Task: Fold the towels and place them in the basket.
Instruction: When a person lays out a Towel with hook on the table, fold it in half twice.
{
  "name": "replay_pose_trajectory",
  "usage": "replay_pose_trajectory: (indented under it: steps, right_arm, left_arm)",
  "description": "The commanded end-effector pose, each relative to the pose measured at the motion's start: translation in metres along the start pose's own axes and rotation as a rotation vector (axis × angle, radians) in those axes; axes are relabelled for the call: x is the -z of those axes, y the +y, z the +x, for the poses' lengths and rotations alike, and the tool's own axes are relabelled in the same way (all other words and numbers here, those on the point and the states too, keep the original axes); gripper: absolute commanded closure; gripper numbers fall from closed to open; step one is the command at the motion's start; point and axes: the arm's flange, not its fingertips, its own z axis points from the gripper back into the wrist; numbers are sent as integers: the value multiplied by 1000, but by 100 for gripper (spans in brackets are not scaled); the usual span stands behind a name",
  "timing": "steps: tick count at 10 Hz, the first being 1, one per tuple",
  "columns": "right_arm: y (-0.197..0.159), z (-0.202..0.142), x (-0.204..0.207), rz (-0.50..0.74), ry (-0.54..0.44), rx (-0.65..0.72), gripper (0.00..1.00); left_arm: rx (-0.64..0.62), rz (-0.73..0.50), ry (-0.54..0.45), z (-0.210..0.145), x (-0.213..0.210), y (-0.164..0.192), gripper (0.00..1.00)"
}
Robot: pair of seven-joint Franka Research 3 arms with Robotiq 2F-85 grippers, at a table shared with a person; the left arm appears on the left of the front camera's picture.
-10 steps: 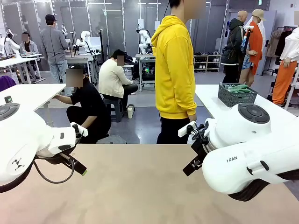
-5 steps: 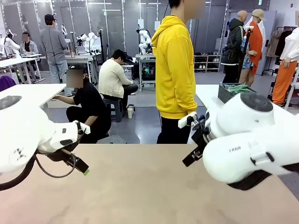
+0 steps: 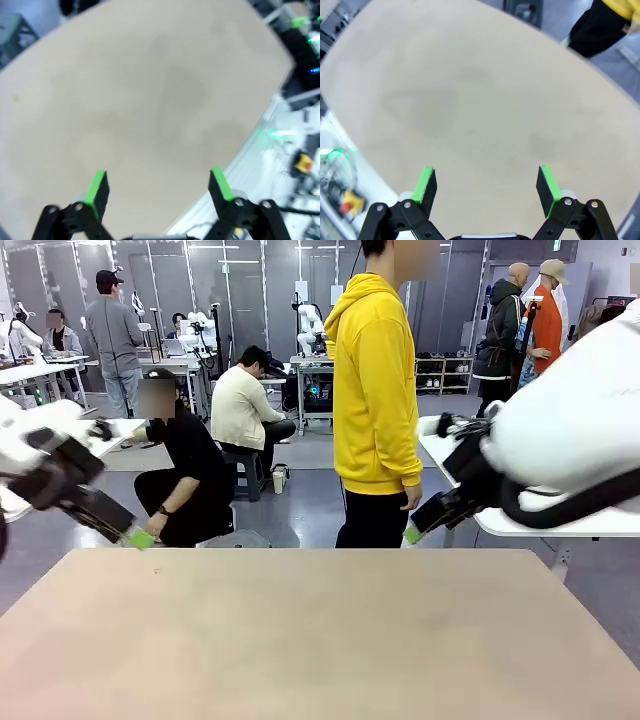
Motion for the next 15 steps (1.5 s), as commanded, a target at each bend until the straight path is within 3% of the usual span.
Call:
replay_pose_trajectory:
  steps: [1, 3, 6, 8, 10, 12, 13, 15]
  right_arm:
    - [-43, -20, -44, 194, 11, 97, 0]
    - [-81, -51, -79, 380, 13, 179, 0]
    - [-149, -113, -123, 658, -173, 278, 0]
    - [-171, -152, -132, 712, -252, 352, 0]
    - [-177, -171, -133, 732, -283, 346, 0]
    - [-178, -172, -132, 716, -325, 346, 0]
    - [-182, -181, -134, 733, -288, 379, 0]
    - [-182, -181, -134, 733, -288, 379, 0]
  left_arm:
    - [-32, -197, -1, -29, -43, 25, 0]
    - [-88, -368, -133, -63, -84, 59, 0]
    - [-186, -549, -332, -126, -117, 114, 0]
    - [-321, -539, -402, -174, -127, 148, 0]
    - [-359, -569, -471, -208, -136, 168, 0]
    - [-328, -524, -448, -217, -143, 172, 0]
    - [-393, -547, -464, -226, -132, 169, 0]
    - [-393, -547, -464, -226, -132, 169, 0]
